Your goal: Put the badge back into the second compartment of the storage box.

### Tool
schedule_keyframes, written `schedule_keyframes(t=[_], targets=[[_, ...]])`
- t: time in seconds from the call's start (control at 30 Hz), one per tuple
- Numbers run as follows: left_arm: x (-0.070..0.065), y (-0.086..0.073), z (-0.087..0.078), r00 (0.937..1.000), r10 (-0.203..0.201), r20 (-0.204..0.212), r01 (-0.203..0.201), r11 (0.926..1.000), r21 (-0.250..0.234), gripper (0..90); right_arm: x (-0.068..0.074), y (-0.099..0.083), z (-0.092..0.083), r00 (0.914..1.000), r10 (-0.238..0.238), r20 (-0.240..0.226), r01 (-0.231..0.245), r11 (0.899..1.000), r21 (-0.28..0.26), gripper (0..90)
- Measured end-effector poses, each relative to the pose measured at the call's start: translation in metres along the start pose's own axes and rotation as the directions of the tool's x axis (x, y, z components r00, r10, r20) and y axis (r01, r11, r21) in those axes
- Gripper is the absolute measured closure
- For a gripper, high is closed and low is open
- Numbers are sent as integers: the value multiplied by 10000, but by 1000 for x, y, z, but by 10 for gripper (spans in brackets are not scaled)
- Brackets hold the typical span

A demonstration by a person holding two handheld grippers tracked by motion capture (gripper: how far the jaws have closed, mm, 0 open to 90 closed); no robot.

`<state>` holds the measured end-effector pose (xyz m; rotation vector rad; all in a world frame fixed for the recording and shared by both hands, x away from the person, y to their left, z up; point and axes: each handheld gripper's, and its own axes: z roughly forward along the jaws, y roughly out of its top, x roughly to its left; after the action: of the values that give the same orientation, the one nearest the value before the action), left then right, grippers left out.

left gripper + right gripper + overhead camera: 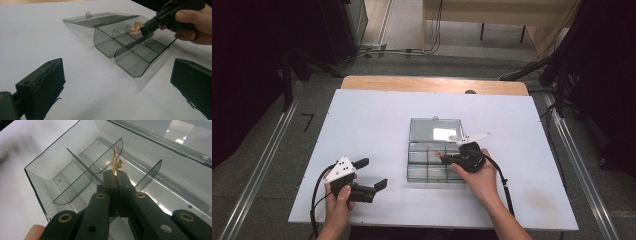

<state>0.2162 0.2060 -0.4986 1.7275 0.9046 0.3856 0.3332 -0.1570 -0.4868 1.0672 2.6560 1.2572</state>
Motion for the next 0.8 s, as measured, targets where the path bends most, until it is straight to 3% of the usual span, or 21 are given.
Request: schedule_keyframes(t=[0.5, 0.8], targets=[[0, 0, 0, 10000, -11, 26, 11, 10000, -18, 0, -2, 1, -6, 9995, 176, -279, -183, 9995, -270, 717], [-2, 0, 2, 10000, 47, 81, -48, 10000, 25, 0, 0, 7, -17, 9994, -183, -304, 164, 9981, -597, 530]])
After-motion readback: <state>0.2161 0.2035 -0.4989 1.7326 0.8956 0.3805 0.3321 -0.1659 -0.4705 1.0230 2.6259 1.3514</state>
